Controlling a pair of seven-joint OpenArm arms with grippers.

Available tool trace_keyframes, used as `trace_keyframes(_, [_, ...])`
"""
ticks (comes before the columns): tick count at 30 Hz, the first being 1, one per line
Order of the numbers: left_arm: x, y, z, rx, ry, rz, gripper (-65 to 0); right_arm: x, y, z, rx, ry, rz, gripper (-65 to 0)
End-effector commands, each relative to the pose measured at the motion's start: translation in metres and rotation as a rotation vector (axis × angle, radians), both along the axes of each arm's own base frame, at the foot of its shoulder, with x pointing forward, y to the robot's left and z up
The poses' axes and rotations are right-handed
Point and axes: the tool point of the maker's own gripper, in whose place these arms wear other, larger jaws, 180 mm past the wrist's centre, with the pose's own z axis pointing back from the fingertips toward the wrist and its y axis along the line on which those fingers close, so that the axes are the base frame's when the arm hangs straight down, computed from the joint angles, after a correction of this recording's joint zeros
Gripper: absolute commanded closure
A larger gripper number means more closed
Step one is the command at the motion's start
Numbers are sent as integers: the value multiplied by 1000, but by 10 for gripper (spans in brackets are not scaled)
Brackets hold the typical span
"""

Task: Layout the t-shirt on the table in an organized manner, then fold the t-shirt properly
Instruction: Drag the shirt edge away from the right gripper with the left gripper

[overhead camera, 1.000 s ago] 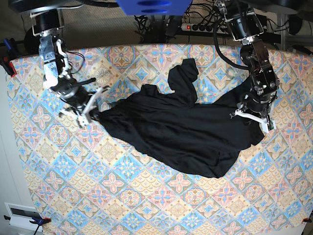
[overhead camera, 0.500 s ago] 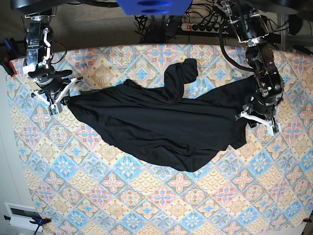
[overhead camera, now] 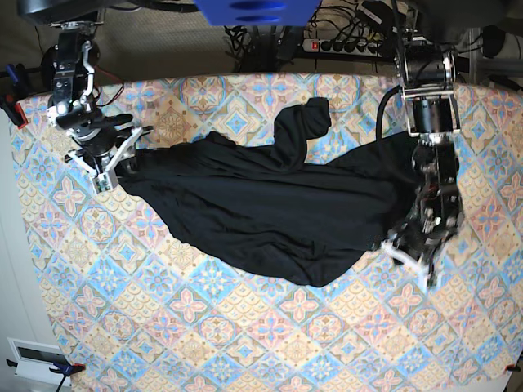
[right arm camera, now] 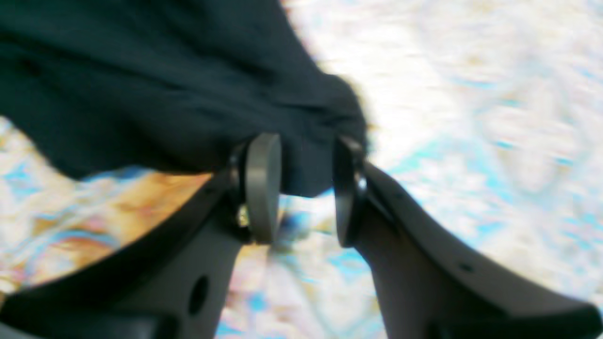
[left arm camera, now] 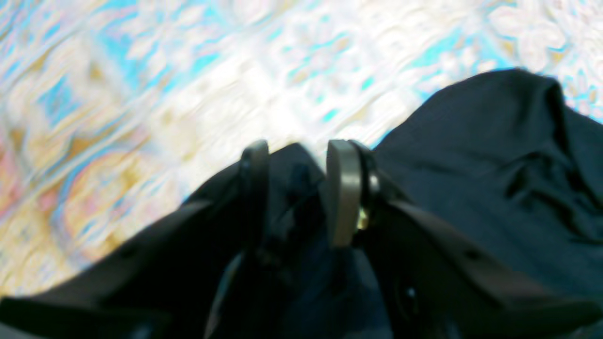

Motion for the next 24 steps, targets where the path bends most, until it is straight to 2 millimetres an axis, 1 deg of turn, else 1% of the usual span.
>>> trace_keyframes(1, [20,-6,19,-16,-50,-15,-244,10,0,14,2,-55,-3,-188])
trace_keyframes(3, [32,-22,9,-62,-4,-43,-276,12,12,12,24,-57,14,-188])
trace_keyframes(4, [38,-28,8,-78,13,-54,-286,11,17,11,28,-52,26,-188])
trace_keyframes(6, [48,-37,3,-94,41,-70,-287,10,24,8,37,-45,43,-188])
trace_keyframes(9, [57,-61,-7,-56,43,-129,-287,9,30,6,42,-40,58,-188])
trace_keyframes(11, [58,-70,-17,-12,71,-170,-287,11,31,8,43,-47,58,-188])
trace_keyframes(14, [55,-80,-37,22,111,-199,-287,12,31,9,43,-50,58,-188])
trace_keyframes(16, [49,-85,-54,32,143,-205,-288,14,31,10,43,-54,58,-188])
trace_keyframes(17, [46,-84,-60,40,156,-206,-288,14,31,10,43,-54,58,-188])
trace_keyframes(18, [43,-84,-65,49,168,-209,-288,15,31,11,43,-59,58,-188])
trace_keyframes(20, [38,-92,-72,65,186,-237,-286,16,31,12,43,-60,58,-188])
trace_keyframes(22, [36,-95,-74,79,193,-255,-264,16,31,12,43,-60,58,-188])
trace_keyframes(23, [38,-95,-72,77,184,-252,-231,16,31,12,43,-60,58,-188])
trace_keyframes(24, [43,-94,-68,74,161,-245,-177,16,31,12,43,-60,58,-188])
